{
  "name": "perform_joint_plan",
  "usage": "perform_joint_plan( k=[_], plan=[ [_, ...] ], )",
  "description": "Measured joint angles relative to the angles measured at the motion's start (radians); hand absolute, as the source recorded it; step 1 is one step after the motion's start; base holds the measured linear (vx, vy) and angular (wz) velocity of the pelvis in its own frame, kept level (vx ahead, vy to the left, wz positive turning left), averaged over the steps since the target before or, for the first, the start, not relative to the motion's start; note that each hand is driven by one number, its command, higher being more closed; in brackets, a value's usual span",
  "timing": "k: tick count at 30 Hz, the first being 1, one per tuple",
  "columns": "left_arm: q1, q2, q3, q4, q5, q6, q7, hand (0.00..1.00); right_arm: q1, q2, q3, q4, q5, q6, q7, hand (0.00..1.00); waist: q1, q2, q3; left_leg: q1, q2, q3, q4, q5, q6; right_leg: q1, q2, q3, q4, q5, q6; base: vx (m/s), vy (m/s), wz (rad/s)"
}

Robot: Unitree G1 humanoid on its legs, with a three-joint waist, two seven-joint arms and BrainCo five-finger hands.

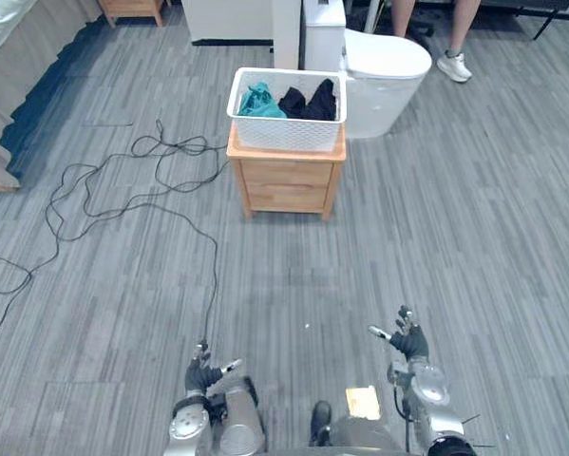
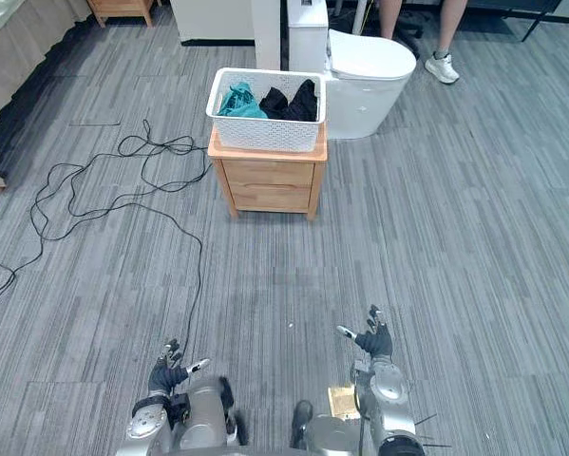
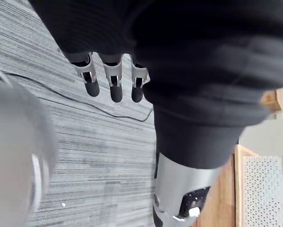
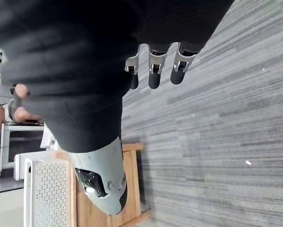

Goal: Pick up the laundry basket with both hands and put the clothes into the washing machine.

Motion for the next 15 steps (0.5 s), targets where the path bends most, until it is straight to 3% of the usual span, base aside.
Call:
perform_joint_plan(
  k=[1, 2, 3, 4, 5, 6, 7, 8, 9, 11, 13, 15],
  plan=[
    [0.003, 0.003, 0.000, 0.007, 0.000, 0.001, 0.001, 0.00, -0.005, 0.003, 0.000, 0.012, -0.001, 0.002, 0.000, 0.00, 0.001, -0.006, -0.003, 0.002, -0.009, -0.004, 0.023, 0.058, 0.037, 0.018, -0.008, 0.010, 0.001, -0.016, 0.014, 0.54, 0.259, -0.42],
    [-0.003, 0.011, 0.001, 0.020, 0.001, 0.003, 0.001, 0.00, -0.004, 0.014, -0.001, 0.014, -0.002, 0.002, 0.000, 0.00, -0.003, -0.032, -0.018, -0.010, -0.042, -0.011, 0.063, 0.066, 0.092, 0.017, -0.045, 0.010, 0.043, -0.042, 0.030, 0.58, 0.253, 0.02],
    [-0.014, 0.013, -0.001, 0.020, 0.004, 0.004, -0.001, 0.00, 0.002, 0.015, -0.006, 0.017, -0.003, 0.000, -0.001, 0.00, -0.013, -0.046, -0.028, -0.015, -0.067, -0.005, 0.094, 0.022, 0.116, -0.031, -0.090, 0.012, 0.156, -0.048, 0.030, 0.59, 0.249, 0.10],
    [-0.018, 0.010, -0.003, 0.021, 0.007, 0.004, -0.001, 0.00, 0.008, 0.015, -0.008, 0.024, -0.006, 0.000, -0.001, 0.00, -0.010, -0.049, -0.029, -0.005, -0.072, 0.006, 0.103, 0.000, 0.118, -0.063, -0.102, 0.022, 0.237, -0.048, 0.032, 0.72, 0.303, 0.02],
    [-0.017, 0.010, -0.003, 0.024, 0.010, 0.005, -0.001, 0.00, 0.008, 0.022, -0.008, 0.039, -0.012, 0.002, 0.000, 0.00, -0.008, -0.062, -0.027, 0.036, -0.098, 0.018, 0.122, -0.045, 0.137, -0.123, -0.140, 0.045, 0.433, -0.028, 0.064, 0.71, 0.318, 0.04],
    [-0.017, 0.016, -0.003, 0.032, 0.011, 0.007, -0.002, 0.00, 0.018, 0.031, -0.008, 0.041, -0.015, 0.002, 0.001, 0.00, -0.017, -0.069, -0.026, 0.095, -0.125, 0.019, 0.135, -0.099, 0.156, -0.188, -0.179, 0.072, 0.657, 0.062, 0.129, 0.70, 0.297, 0.14],
    [-0.017, 0.020, -0.004, 0.034, 0.011, 0.007, -0.001, 0.00, 0.023, 0.035, -0.006, 0.043, -0.020, 0.002, 0.001, 0.00, -0.025, -0.069, -0.026, 0.131, -0.132, 0.019, 0.137, -0.124, 0.163, -0.223, -0.193, 0.084, 0.770, 0.113, 0.144, 0.58, 0.197, 0.26],
    [-0.015, 0.030, -0.004, 0.041, 0.012, 0.007, -0.001, 0.00, 0.024, 0.041, 0.005, 0.046, -0.022, 0.008, 0.003, 0.00, -0.032, -0.067, -0.023, 0.209, -0.140, 0.016, 0.131, -0.164, 0.174, -0.292, -0.214, 0.087, 0.972, 0.095, 0.117, 0.55, 0.147, 0.09],
    [-0.006, 0.039, -0.004, 0.041, 0.012, 0.007, 0.000, 0.00, 0.026, 0.042, 0.026, 0.044, -0.030, 0.010, 0.003, 0.00, -0.038, -0.061, -0.023, 0.295, -0.141, 0.016, 0.095, -0.181, 0.175, -0.355, -0.215, 0.066, 1.077, 0.061, 0.071, 0.54, 0.130, 0.01],
    [-0.001, 0.059, -0.004, 0.040, 0.013, 0.006, -0.001, 0.00, 0.025, 0.042, 0.040, 0.033, -0.041, 0.006, 0.004, 0.00, -0.042, -0.051, -0.022, 0.407, -0.136, 0.015, 0.010, -0.184, 0.174, -0.441, -0.202, 0.003, 1.032, 0.019, 0.045, 0.51, 0.063, -0.02],
    [-0.002, 0.068, -0.003, 0.042, 0.013, 0.006, -0.001, 0.00, 0.017, 0.038, 0.040, 0.036, -0.042, 0.006, 0.007, 0.00, -0.053, -0.047, -0.019, 0.480, -0.128, 0.011, -0.048, -0.188, 0.166, -0.513, -0.168, -0.047, 0.829, -0.012, 0.039, 0.47, -0.008, 0.14],
    [-0.005, 0.065, -0.009, 0.047, 0.014, 0.006, -0.003, 0.00, 0.023, 0.033, 0.037, 0.034, -0.041, 0.006, 0.006, 0.00, -0.078, -0.049, -0.019, 0.530, -0.119, 0.002, -0.068, -0.197, 0.152, -0.545, -0.118, -0.049, 0.479, 0.030, 0.047, 0.51, -0.095, 0.52]
  ],
)
